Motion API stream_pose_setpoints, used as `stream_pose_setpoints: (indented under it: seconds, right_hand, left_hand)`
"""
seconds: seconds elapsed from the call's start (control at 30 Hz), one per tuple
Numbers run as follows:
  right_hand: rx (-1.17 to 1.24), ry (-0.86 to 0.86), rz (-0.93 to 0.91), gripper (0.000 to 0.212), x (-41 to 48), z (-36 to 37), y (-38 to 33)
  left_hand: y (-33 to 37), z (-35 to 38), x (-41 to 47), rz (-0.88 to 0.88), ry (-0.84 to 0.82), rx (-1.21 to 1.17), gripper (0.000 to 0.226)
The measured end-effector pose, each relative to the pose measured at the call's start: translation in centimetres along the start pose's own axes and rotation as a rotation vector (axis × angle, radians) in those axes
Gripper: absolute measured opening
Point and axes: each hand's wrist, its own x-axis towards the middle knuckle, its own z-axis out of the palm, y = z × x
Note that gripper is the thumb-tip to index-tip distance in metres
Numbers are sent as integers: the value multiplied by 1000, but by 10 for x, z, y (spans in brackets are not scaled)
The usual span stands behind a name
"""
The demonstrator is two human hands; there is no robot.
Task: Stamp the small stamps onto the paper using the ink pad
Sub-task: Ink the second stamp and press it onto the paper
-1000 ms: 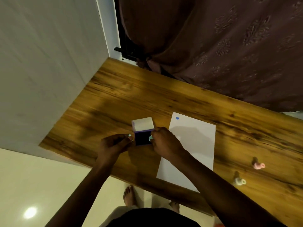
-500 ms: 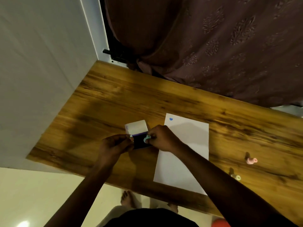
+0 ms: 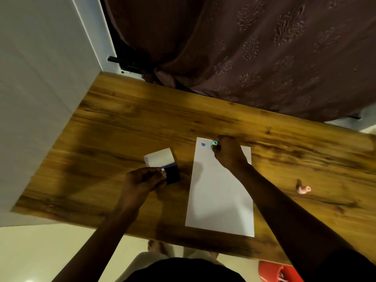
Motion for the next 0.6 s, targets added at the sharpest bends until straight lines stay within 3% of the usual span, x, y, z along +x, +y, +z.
stream_pose_setpoints:
  seconds: [0.43,0.6]
  right_hand:
    - [-121,37,-42,29,3,6,-3]
    - [-138,-12,3,33,9,4,-6]
  left_hand:
    - [0,6,4,-10,13,-27,21]
    - [6,15,-1,12,10,-2,34]
